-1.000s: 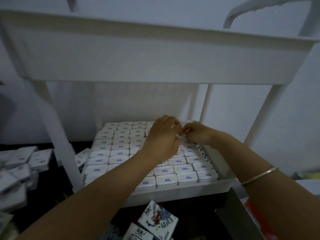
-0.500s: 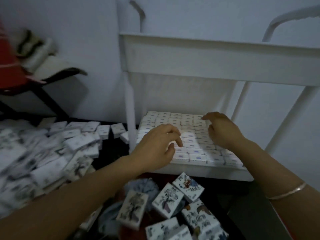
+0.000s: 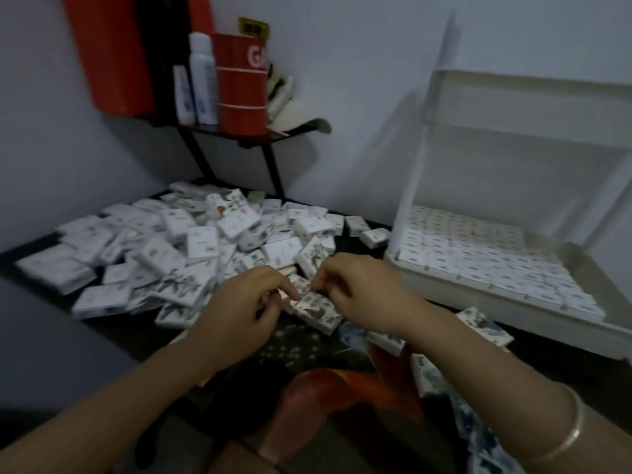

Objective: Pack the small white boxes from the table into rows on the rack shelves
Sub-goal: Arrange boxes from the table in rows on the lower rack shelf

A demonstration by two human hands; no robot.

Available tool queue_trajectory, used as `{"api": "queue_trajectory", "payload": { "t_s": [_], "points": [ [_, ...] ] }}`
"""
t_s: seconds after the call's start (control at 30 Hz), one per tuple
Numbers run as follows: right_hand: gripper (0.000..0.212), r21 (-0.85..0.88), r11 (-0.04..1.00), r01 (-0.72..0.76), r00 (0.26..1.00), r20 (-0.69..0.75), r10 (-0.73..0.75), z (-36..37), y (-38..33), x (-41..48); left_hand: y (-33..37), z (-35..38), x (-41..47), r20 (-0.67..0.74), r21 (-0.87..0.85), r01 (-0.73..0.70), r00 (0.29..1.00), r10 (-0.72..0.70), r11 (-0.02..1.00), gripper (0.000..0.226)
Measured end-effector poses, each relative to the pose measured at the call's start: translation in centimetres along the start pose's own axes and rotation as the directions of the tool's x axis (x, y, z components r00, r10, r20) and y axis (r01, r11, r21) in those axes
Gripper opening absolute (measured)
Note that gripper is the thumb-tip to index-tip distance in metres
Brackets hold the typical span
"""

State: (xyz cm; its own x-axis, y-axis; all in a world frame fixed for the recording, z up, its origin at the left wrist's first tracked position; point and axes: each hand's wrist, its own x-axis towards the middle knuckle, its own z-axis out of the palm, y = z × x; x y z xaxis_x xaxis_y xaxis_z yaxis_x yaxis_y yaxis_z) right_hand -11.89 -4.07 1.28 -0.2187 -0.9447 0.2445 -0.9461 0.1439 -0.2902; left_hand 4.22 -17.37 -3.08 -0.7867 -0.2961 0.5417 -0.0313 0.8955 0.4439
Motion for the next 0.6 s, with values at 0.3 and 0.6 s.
{"api": "queue_trajectory", "payload": {
  "t_s": [0.3, 0.6],
  "points": [
    [0.043, 0.018, 0.997, 0.076, 0.990, -0.122, -0.073, 7.0, -6.5, 5.7, -6.9, -5.8, -4.7, -0.494, 0.217, 0.218, 0.865, -0.086, 0.951, 0.031],
    [0.066, -0.124, 0.992, 0.035, 0.990, 0.138, -0.018, 10.5, -12.3, 18.5, -7.8, -0.5, -5.2, -0.499, -0.013, 0.608, 0.684, -0.532, 0.794, 0.072]
  ]
}}
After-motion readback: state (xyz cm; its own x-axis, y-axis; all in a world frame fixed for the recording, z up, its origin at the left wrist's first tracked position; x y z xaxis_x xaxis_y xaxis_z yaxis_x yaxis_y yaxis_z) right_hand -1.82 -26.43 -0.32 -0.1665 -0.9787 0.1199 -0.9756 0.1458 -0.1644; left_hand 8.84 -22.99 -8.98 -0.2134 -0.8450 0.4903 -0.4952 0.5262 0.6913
